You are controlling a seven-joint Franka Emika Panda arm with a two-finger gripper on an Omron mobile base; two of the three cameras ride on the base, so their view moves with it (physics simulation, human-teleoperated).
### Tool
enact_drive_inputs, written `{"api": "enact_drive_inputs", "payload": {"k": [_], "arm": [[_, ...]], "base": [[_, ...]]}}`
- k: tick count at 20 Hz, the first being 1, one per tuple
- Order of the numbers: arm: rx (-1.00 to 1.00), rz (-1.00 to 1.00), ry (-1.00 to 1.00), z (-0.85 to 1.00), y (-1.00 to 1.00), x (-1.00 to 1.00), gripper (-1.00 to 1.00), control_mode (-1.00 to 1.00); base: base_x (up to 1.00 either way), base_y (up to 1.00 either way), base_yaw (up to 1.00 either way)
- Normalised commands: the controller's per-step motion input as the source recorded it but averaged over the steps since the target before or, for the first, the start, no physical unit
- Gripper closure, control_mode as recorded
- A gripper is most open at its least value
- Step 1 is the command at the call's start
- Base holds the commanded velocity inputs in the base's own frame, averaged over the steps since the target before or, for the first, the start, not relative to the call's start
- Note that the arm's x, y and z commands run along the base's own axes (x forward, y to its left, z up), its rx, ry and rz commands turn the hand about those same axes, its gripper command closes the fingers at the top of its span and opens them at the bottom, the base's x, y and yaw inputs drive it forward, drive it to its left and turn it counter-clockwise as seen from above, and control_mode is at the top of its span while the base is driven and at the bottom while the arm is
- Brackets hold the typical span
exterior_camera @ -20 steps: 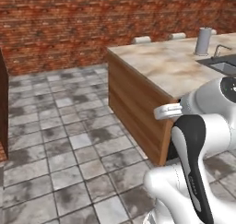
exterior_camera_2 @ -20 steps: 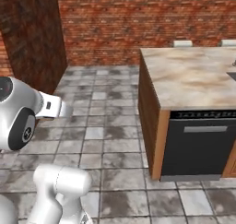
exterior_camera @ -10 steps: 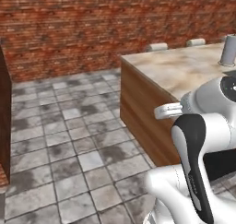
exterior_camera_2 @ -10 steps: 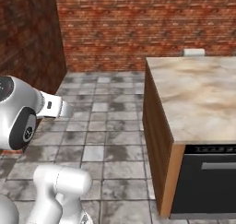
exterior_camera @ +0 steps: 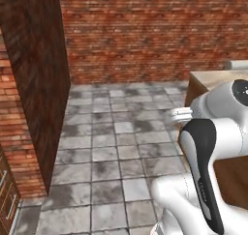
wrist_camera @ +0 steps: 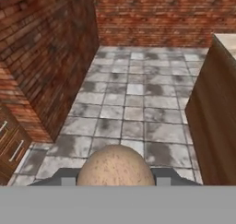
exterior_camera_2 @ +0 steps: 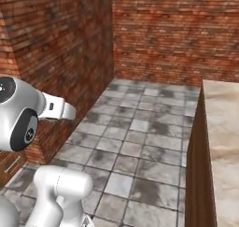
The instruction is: Pick the egg from the microwave and place it on plate located on the counter.
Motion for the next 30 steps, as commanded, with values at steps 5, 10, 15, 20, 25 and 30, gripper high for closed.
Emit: {"api": "enact_drive_inputs", "payload": {"k": [5,10,15,20,25,30], "arm": [[0.00,0.00,0.00,0.00,0.00,0.00,1.00,1.00],[0.00,0.00,0.00,0.00,0.00,0.00,1.00,1.00],[0.00,0.00,0.00,0.00,0.00,0.00,1.00,1.00],[0.00,0.00,0.00,0.00,0.00,0.00,1.00,1.00],[0.00,0.00,0.00,0.00,0.00,0.00,1.00,1.00],[0.00,0.00,0.00,0.00,0.00,0.00,1.00,1.00]], "base": [[0.86,0.05,0.61],[0.76,0.07,0.62],[0.71,0.18,0.62],[0.69,0.17,0.66],[0.68,0.07,0.70],[0.82,-0.05,0.64]]}}
